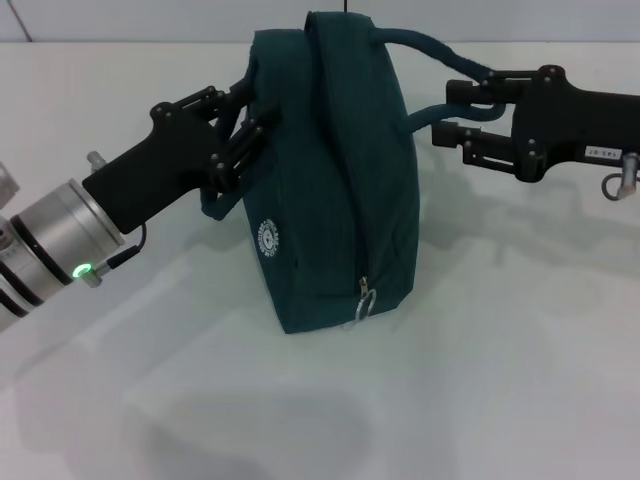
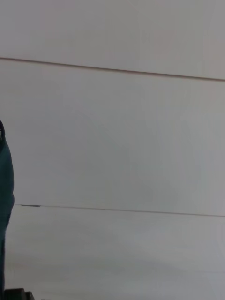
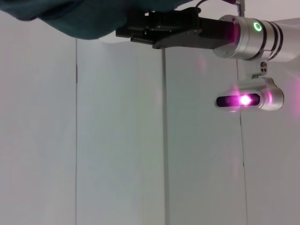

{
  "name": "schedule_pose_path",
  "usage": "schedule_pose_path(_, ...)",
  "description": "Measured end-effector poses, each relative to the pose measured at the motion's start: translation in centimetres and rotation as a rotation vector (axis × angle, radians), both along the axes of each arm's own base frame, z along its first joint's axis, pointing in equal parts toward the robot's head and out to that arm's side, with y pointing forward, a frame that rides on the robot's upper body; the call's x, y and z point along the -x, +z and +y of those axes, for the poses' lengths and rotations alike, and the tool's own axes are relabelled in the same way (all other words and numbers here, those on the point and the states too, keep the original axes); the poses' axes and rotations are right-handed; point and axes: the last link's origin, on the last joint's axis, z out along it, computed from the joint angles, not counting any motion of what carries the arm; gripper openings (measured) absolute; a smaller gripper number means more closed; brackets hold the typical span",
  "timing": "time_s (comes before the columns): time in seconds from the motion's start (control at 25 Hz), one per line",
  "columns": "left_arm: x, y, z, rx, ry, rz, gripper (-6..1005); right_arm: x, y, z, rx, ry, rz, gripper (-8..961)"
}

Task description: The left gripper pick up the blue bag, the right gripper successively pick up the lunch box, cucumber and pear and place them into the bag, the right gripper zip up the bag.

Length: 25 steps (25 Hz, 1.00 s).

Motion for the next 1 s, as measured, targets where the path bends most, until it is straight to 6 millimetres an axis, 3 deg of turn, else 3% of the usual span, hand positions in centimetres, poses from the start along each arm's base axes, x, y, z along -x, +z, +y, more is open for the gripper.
schedule_pose_path(0.08, 0.0, -0.1, 0.0, 0.001, 0.0, -0.001, 314, 0.0, 0.0, 0.0, 0.0, -0.001, 0.0, 243)
schedule_pose_path(0.28, 0.0, -0.1, -0.1, 0.004, 0.003, -0.003, 372, -0.1, 0.1, -0.3, -0.003, 0.007, 0.0, 449)
schedule_pose_path(0.4, -0.1, -0.2, 0.0, 0.007, 0.003, -0.004, 373, 0.0, 0.5, -1.1, 0.017, 0.046, 0.006, 651)
schedule_pose_path(0.56, -0.1, -0.2, 0.0, 0.005, 0.002, -0.003, 372, -0.2, 1.2, -3.0, 0.138, 0.145, -0.044, 642)
schedule_pose_path(0.72, -0.1, -0.2, 0.0, 0.005, 0.0, -0.005, 372, -0.8, 0.4, -4.5, 0.297, 0.189, -0.143, 633)
schedule_pose_path(0.8, -0.2, -0.3, 0.0, 0.007, -0.003, -0.005, 372, -1.7, -2.0, -4.9, 0.365, 0.139, -0.259, 628)
schedule_pose_path(1.0, -0.7, -0.2, 0.0, 0.009, -0.029, -0.012, 372, -2.0, -5.9, -4.4, 0.388, 0.082, -0.345, 615)
